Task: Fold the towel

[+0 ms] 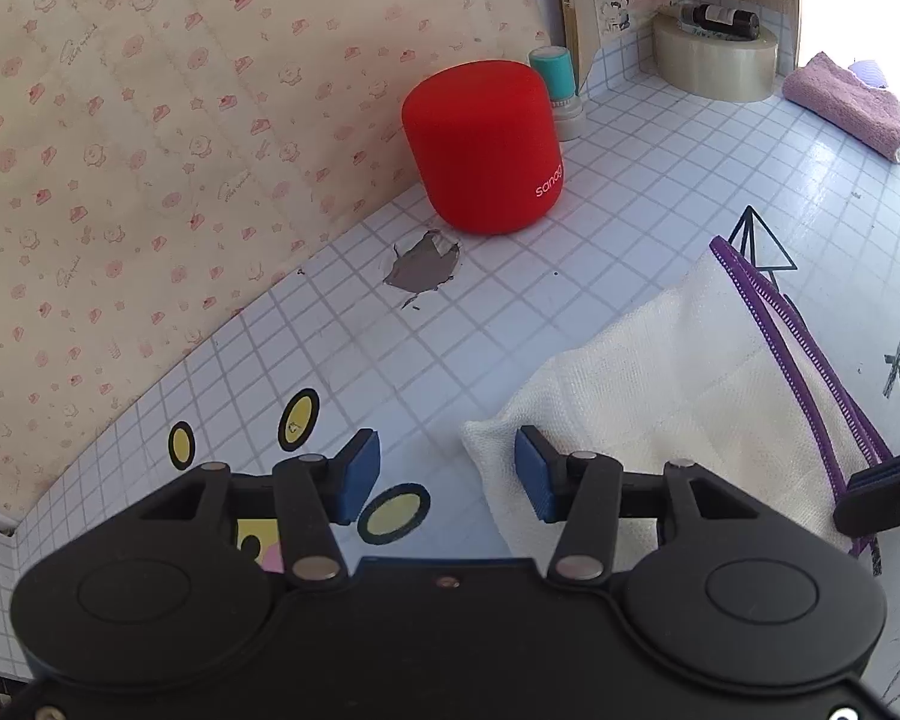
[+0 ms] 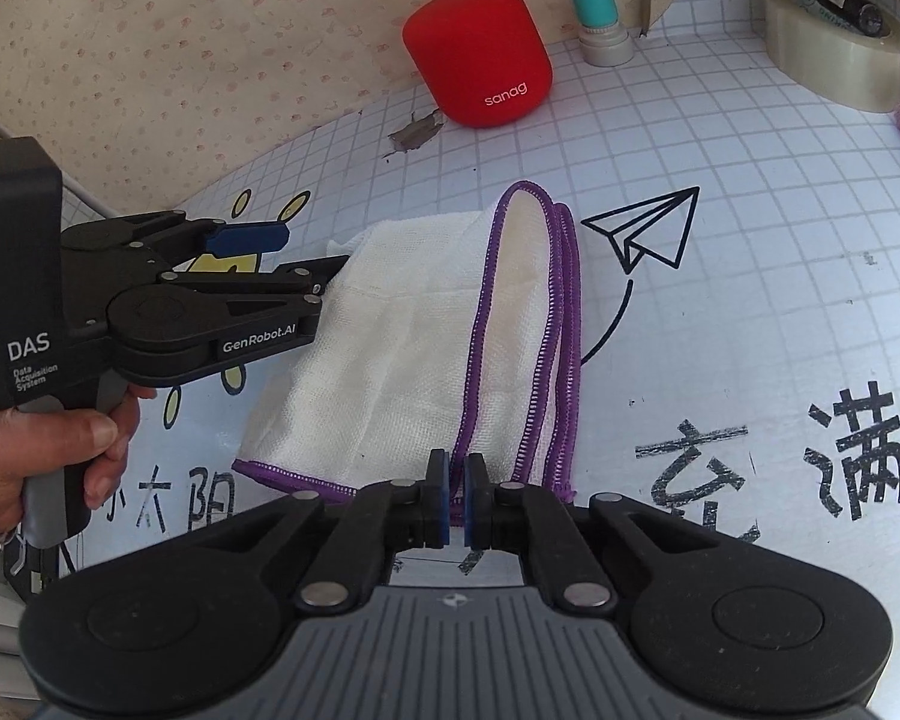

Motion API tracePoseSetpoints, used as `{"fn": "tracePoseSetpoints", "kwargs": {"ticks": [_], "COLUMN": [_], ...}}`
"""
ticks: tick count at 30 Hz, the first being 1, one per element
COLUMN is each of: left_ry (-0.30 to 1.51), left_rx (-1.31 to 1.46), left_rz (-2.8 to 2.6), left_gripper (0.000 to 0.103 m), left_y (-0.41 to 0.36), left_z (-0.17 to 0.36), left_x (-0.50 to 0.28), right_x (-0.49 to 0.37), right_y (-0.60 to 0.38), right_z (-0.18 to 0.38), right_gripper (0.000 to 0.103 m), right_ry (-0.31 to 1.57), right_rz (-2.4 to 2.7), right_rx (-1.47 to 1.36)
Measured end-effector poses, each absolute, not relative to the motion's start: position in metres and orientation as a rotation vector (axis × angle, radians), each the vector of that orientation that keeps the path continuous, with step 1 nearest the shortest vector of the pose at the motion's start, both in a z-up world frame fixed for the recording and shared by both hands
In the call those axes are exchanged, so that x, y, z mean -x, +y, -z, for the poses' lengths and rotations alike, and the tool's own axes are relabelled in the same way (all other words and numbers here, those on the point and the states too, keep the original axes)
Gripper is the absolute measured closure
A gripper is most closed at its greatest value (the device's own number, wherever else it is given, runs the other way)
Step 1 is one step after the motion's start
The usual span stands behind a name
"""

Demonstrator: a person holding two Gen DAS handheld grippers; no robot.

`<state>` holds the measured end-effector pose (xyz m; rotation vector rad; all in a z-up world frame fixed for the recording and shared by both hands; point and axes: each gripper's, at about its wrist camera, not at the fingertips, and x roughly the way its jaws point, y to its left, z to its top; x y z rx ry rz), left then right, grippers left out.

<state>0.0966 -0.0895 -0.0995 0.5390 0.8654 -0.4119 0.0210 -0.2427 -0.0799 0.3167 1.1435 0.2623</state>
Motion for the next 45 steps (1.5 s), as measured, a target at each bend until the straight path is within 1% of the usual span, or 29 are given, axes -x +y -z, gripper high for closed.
{"fn": "tracePoseSetpoints", "kwargs": {"ticks": [13, 20, 23, 24, 27, 28, 29, 40, 45], "left_ry": [0.855, 0.850, 0.850, 0.851, 0.855, 0.855, 0.855, 0.844, 0.838], "left_rx": [-0.589, -0.602, -0.605, -0.606, -0.603, -0.604, -0.605, -0.616, -0.617], "left_rz": [0.404, 0.390, 0.387, 0.387, 0.384, 0.382, 0.382, 0.399, 0.394], "left_gripper": [0.051, 0.051, 0.051, 0.051, 0.051, 0.051, 0.051, 0.051, 0.051], "left_y": [-0.094, -0.095, -0.095, -0.095, -0.096, -0.097, -0.097, -0.094, -0.095], "left_z": [0.098, 0.097, 0.097, 0.097, 0.097, 0.097, 0.097, 0.098, 0.096], "left_x": [-0.094, -0.092, -0.092, -0.092, -0.092, -0.092, -0.092, -0.093, -0.090], "right_x": [-0.007, -0.006, -0.005, -0.005, -0.006, -0.007, -0.008, -0.032, -0.041], "right_y": [-0.251, -0.261, -0.263, -0.263, -0.263, -0.262, -0.262, -0.254, -0.249], "right_z": [0.049, 0.053, 0.056, 0.058, 0.064, 0.066, 0.067, 0.071, 0.073], "right_gripper": [0.101, 0.102, 0.101, 0.100, 0.087, 0.077, 0.072, 0.071, 0.070], "right_ry": [1.059, 1.081, 1.090, 1.090, 1.089, 1.088, 1.086, 1.021, 1.030], "right_rz": [-0.244, -0.208, -0.248, -0.249, -0.248, -0.246, -0.244, -0.285, -0.305], "right_rx": [-0.281, -0.283, -0.350, -0.365, -0.399, -0.404, -0.407, -0.335, -0.315]}}
